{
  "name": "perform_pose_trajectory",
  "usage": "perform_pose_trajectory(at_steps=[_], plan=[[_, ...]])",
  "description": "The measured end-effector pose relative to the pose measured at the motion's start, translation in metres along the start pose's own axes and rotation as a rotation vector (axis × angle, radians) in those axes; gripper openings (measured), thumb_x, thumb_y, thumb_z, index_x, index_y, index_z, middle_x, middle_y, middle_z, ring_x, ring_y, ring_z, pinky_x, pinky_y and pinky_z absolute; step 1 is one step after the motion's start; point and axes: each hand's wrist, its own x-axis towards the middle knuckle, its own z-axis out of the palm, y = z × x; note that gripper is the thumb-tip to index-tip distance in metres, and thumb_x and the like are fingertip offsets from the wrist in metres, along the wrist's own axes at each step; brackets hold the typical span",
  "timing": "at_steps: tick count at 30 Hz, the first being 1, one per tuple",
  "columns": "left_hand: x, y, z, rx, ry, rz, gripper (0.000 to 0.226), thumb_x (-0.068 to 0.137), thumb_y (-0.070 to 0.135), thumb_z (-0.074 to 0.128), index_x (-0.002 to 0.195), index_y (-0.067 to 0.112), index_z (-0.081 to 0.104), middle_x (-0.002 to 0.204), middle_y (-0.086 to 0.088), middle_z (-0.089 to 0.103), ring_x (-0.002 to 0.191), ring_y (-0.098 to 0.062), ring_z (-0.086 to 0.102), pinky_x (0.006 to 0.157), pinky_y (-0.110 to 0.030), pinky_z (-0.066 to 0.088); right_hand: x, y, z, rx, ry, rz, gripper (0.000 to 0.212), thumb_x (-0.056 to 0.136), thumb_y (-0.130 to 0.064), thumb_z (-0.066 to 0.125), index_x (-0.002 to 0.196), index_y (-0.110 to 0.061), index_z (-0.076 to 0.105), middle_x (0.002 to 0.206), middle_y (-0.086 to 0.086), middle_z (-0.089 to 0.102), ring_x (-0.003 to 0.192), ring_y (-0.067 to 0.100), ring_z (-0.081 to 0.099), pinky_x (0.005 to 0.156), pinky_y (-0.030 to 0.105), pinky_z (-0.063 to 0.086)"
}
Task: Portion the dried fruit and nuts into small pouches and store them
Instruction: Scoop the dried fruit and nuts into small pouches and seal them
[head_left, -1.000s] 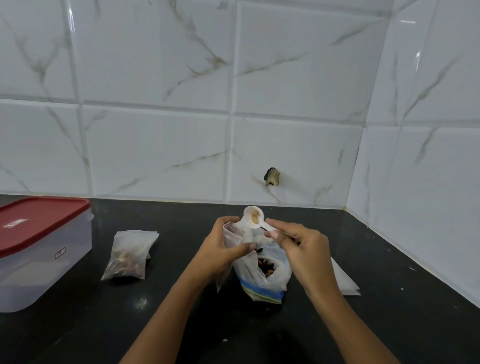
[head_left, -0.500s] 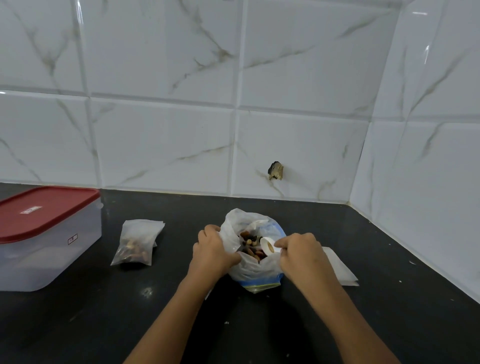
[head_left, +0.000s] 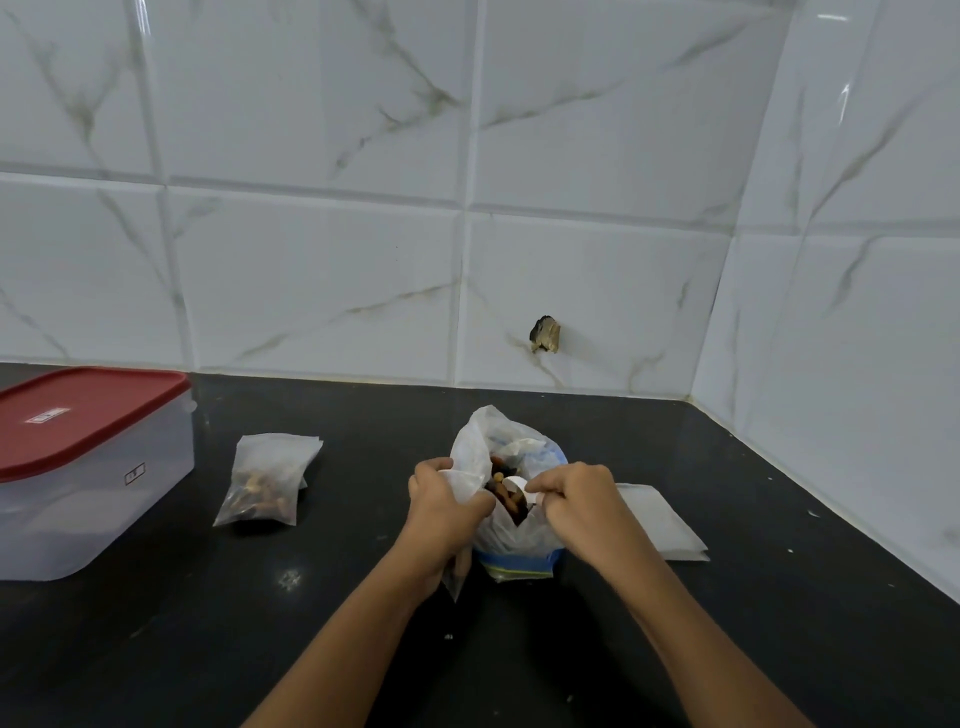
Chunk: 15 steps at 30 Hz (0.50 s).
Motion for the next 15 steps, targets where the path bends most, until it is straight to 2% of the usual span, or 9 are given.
perform_pose_trajectory(at_steps=[3,4,6,8,10,12,15], plan=[[-0.001,-0.002,0.003,-0.105,-0.018,0.007,0.055,0.082,0.004,0.058,0.128,0.016,0.032,0.129,-0.003,0.031,0.106,-0.019,0.045,0.078,-0.028,0.046,0.002,0.005,-0.002,0.153,0.010,0.062,0.041,0.089,0.002,0.039,0.106,-0.016,0.071,0.113,0.015,0.060,0.100,0.027,0.059,0.083,0.028,0.048],[-0.001,-0.002,0.004,-0.109,-0.022,0.012,0.056,0.082,0.004,0.058,0.129,0.017,0.031,0.128,-0.002,0.031,0.106,-0.018,0.044,0.078,-0.028,0.046,0.002,0.007,-0.004,0.254,0.017,0.097,0.039,0.087,0.004,0.041,0.100,-0.014,0.073,0.101,0.015,0.063,0.094,0.025,0.060,0.079,0.027,0.049],[-0.002,-0.001,0.005,-0.089,-0.018,0.031,0.057,0.083,0.004,0.059,0.131,0.016,0.031,0.126,0.000,0.029,0.104,-0.015,0.042,0.078,-0.026,0.044,0.002,0.009,-0.008,0.472,0.022,0.171,0.036,0.083,0.009,0.044,0.081,-0.013,0.072,0.070,0.009,0.061,0.069,0.017,0.058,0.065,0.022,0.047],[-0.002,0.000,0.005,-0.034,-0.011,0.061,0.057,0.083,0.006,0.059,0.132,0.014,0.030,0.121,0.002,0.027,0.103,-0.013,0.039,0.079,-0.025,0.041,0.002,0.009,-0.010,0.601,0.007,0.249,0.033,0.081,0.010,0.045,0.071,-0.012,0.067,0.058,0.007,0.054,0.054,0.011,0.047,0.058,0.021,0.040],[-0.002,0.001,0.005,0.012,-0.016,0.093,0.058,0.084,0.007,0.059,0.132,0.013,0.029,0.118,0.004,0.024,0.103,-0.013,0.038,0.078,-0.024,0.040,0.003,0.009,-0.007,0.639,0.000,0.287,0.026,0.082,0.008,0.046,0.076,-0.003,0.069,0.057,0.007,0.052,0.053,0.012,0.045,0.057,0.021,0.038],[-0.002,0.001,0.005,0.029,-0.029,0.111,0.059,0.084,0.008,0.060,0.133,0.013,0.027,0.119,0.004,0.024,0.104,-0.013,0.038,0.079,-0.024,0.041,0.005,0.009,-0.003,0.560,0.017,0.257,0.025,0.082,0.006,0.046,0.085,0.002,0.071,0.062,0.008,0.055,0.062,0.017,0.051,0.061,0.024,0.041],[-0.001,-0.001,0.004,0.052,-0.048,0.124,0.061,0.085,0.010,0.060,0.134,0.014,0.024,0.128,-0.001,0.029,0.110,-0.016,0.041,0.088,-0.031,0.046,0.007,0.010,0.003,0.475,0.013,0.173,0.028,0.086,0.000,0.048,0.089,-0.011,0.074,0.072,0.006,0.062,0.073,0.017,0.057,0.064,0.023,0.044]])
